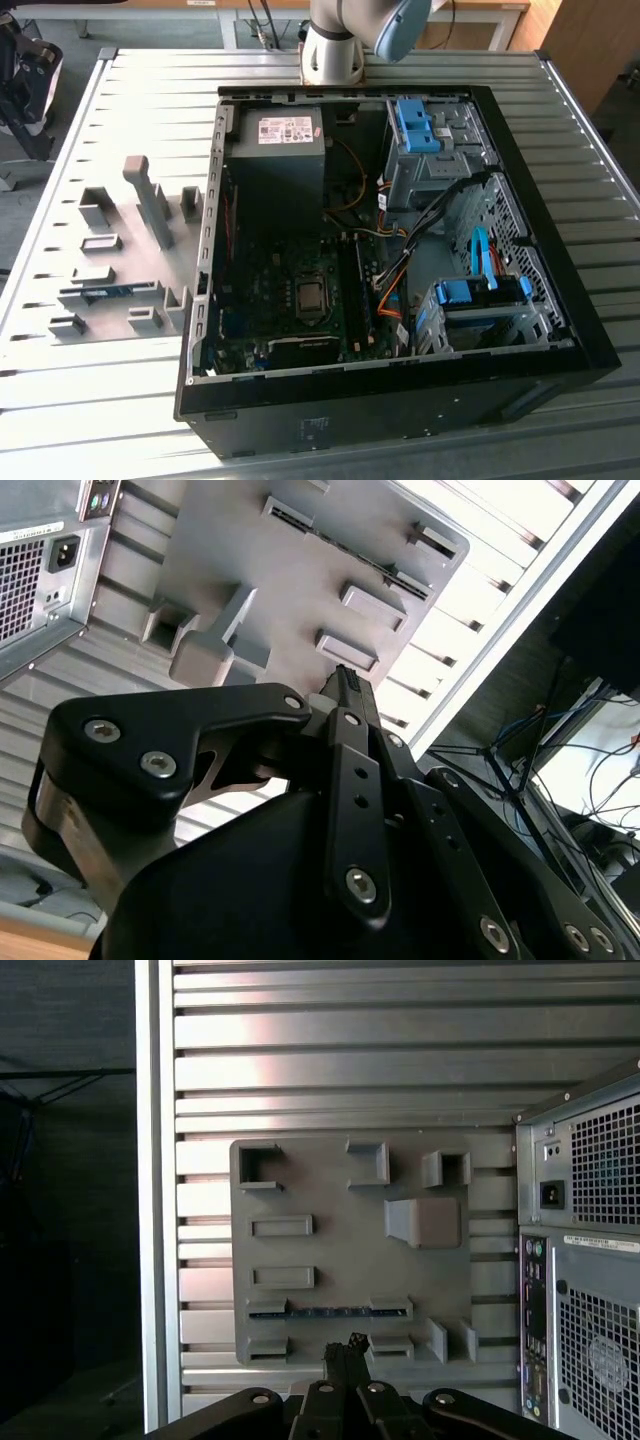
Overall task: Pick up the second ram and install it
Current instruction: 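Pick up the second ram and move it above second insertion slot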
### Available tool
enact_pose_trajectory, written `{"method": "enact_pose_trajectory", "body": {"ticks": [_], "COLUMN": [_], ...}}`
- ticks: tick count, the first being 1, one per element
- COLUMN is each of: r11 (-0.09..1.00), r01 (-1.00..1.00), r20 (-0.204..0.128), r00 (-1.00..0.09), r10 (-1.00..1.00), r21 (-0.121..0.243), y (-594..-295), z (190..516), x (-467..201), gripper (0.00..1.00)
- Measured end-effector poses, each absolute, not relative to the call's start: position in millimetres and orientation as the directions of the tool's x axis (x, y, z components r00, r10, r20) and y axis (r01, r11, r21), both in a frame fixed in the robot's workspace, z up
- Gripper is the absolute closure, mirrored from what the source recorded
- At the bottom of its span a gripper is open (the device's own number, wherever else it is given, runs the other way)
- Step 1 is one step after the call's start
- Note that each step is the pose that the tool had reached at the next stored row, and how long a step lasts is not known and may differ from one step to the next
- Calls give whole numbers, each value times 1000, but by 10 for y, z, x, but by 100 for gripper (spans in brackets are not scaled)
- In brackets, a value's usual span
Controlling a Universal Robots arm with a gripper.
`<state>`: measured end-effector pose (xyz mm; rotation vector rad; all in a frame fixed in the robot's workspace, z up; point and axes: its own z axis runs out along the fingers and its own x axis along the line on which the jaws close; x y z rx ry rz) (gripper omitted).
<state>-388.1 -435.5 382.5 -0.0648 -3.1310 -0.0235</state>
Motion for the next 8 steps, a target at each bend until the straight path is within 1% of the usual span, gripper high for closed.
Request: {"method": "enact_pose_trajectory", "body": {"ticks": [8], "r11": [999], "r01": [39], "r20": [10], "r00": [-999], "r10": [39], "r21": [15], "y": [-4355], "z": [3825], "x": [-3882], "gripper": [89]}}
